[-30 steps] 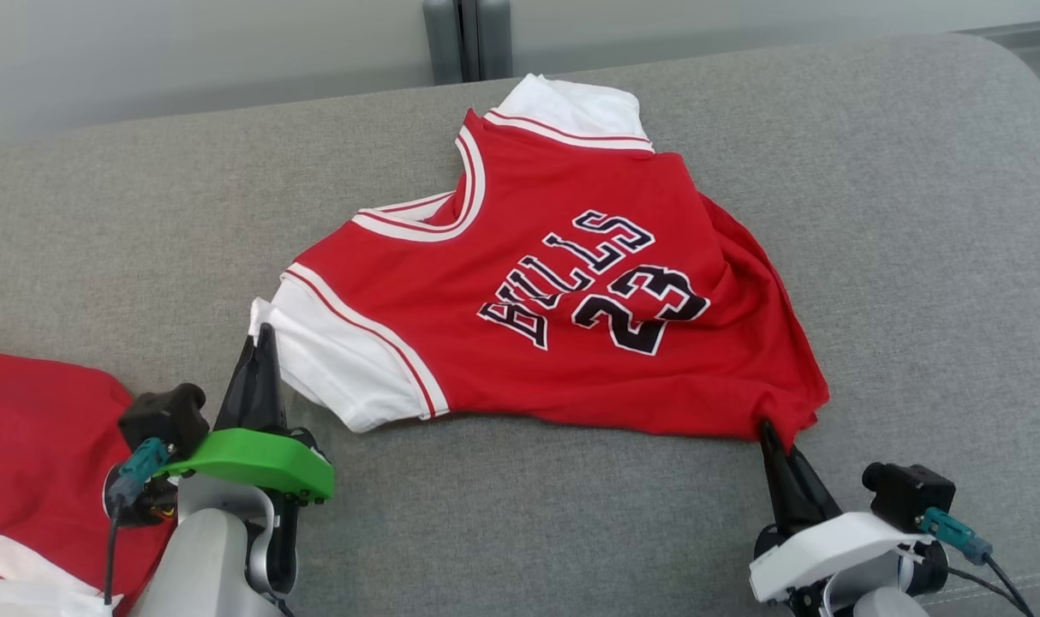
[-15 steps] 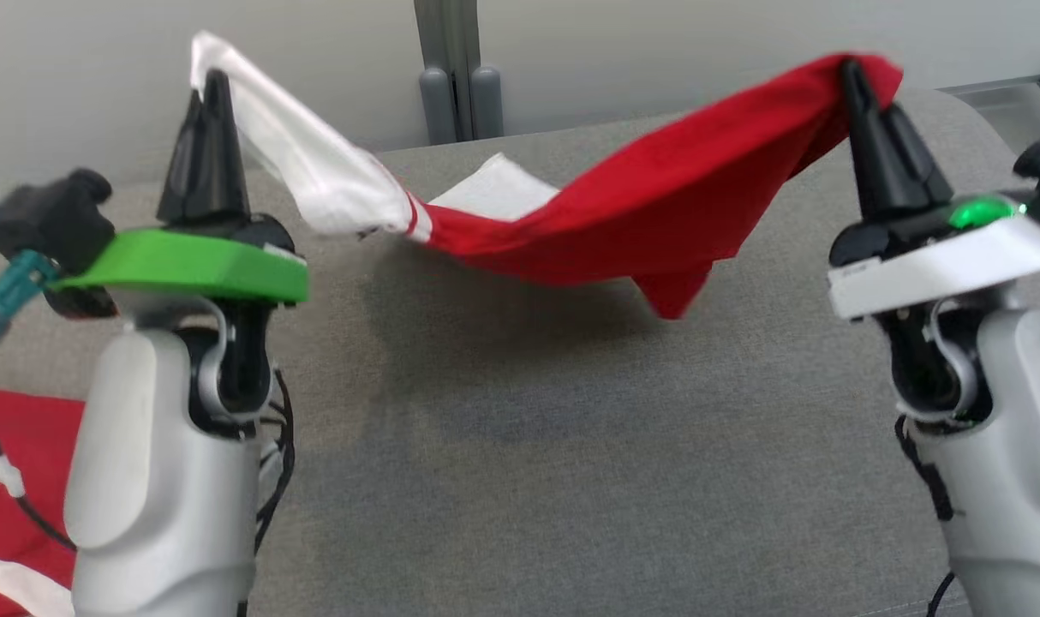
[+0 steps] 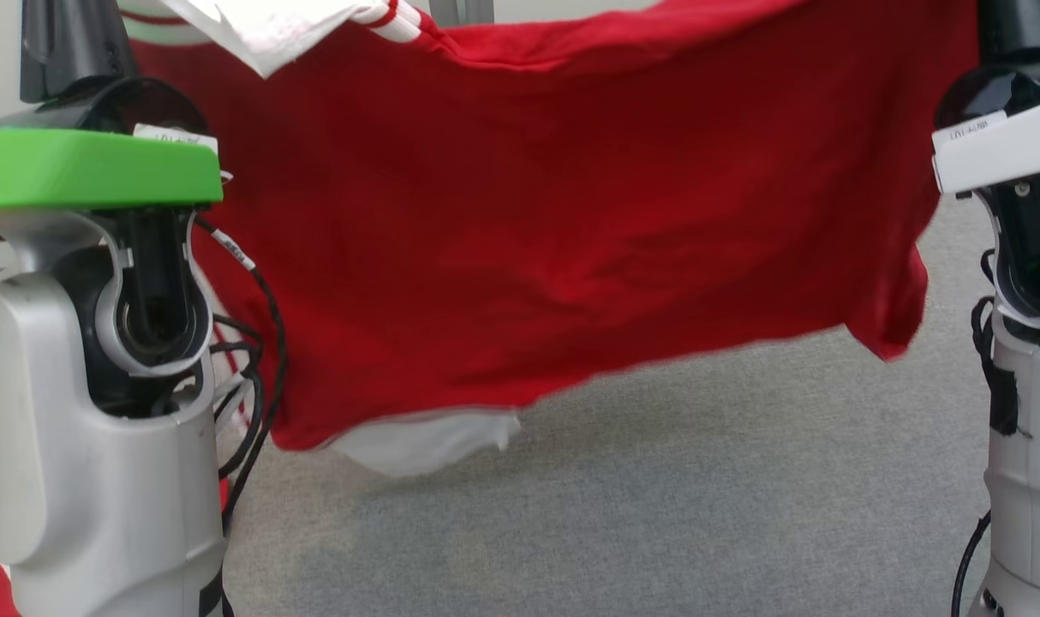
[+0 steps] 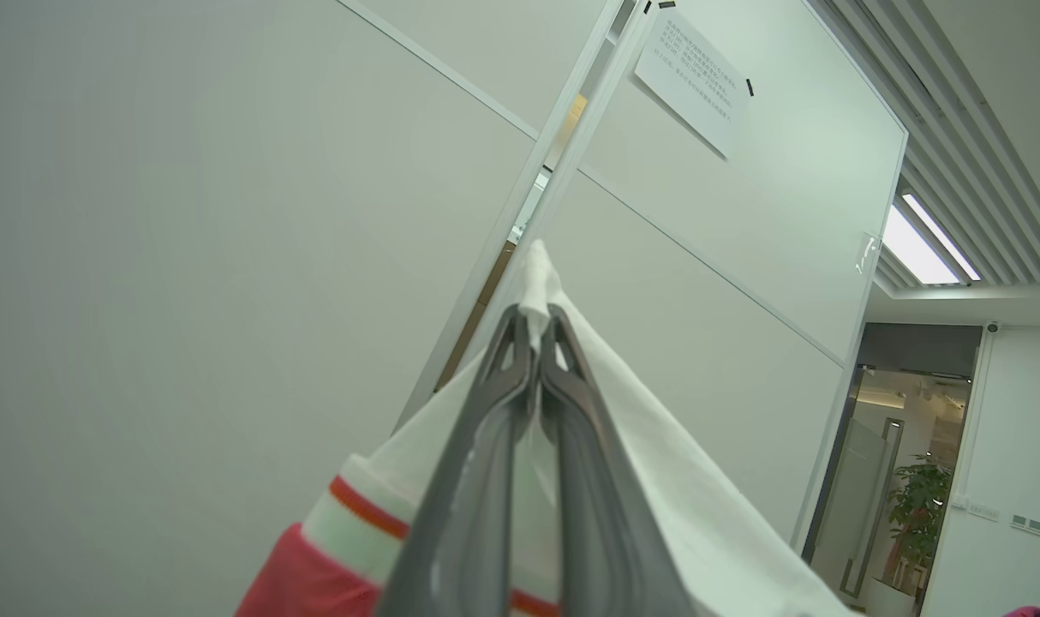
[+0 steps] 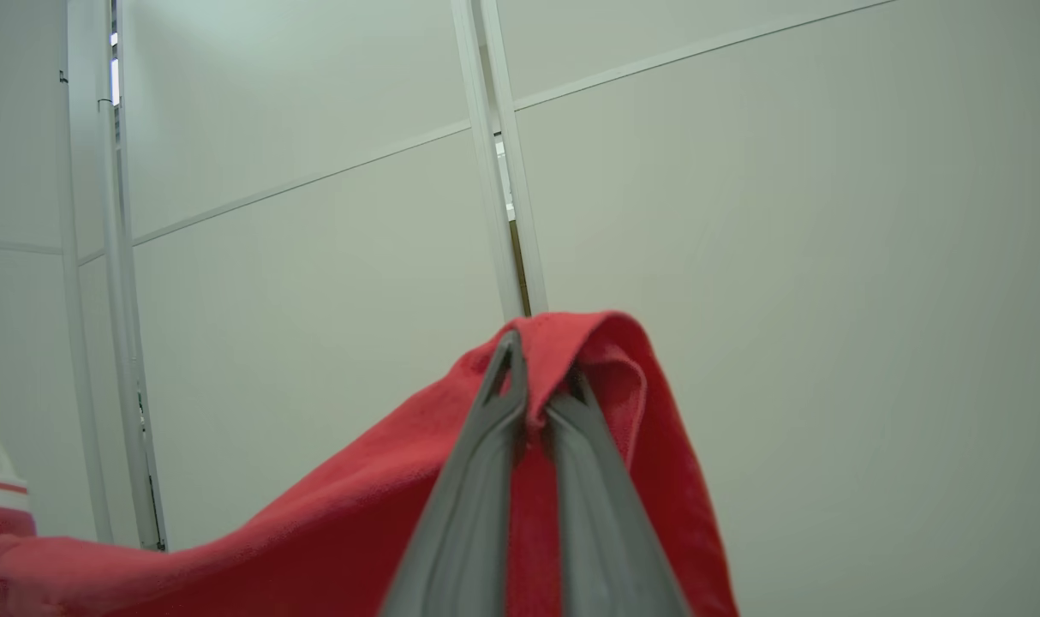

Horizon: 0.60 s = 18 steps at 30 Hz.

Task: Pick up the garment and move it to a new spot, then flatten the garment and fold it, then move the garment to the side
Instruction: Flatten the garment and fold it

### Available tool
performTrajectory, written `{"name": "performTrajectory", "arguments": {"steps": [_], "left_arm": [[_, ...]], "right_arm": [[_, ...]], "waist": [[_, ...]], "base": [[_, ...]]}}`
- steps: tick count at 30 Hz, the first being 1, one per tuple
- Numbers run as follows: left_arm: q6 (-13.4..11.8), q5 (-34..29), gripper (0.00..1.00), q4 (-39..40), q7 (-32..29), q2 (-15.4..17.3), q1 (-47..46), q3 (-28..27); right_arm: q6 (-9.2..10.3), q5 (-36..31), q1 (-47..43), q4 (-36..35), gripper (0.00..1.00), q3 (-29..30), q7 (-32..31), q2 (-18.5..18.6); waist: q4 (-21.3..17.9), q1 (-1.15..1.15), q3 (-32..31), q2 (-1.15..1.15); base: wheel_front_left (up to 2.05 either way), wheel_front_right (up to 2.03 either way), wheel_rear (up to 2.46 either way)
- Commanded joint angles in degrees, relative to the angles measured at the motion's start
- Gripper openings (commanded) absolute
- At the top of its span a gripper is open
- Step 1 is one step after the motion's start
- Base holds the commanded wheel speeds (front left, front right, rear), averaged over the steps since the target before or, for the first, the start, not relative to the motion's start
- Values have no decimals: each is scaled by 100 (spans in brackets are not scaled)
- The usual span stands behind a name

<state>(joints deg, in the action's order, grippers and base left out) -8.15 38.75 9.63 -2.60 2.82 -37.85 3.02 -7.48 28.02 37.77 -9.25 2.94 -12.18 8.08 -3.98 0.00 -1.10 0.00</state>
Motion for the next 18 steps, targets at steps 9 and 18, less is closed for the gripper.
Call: {"name": "performTrajectory", "arguments": {"steps": [9, 18], "left_arm": [[-125, -209, 0, 36, -581, 367, -577, 181], [185, -590, 0, -1804, -545, 866, -2957, 200]], "right_arm": [[-3, -378, 178, -365, 0, 317, -779, -286], [-3, -1086, 2411, 1346, 0, 163, -84, -110]], "waist": [[49, 0, 1074, 0], [34, 0, 3019, 0]], "base": [[0, 0, 0], [0, 0, 0]]}}
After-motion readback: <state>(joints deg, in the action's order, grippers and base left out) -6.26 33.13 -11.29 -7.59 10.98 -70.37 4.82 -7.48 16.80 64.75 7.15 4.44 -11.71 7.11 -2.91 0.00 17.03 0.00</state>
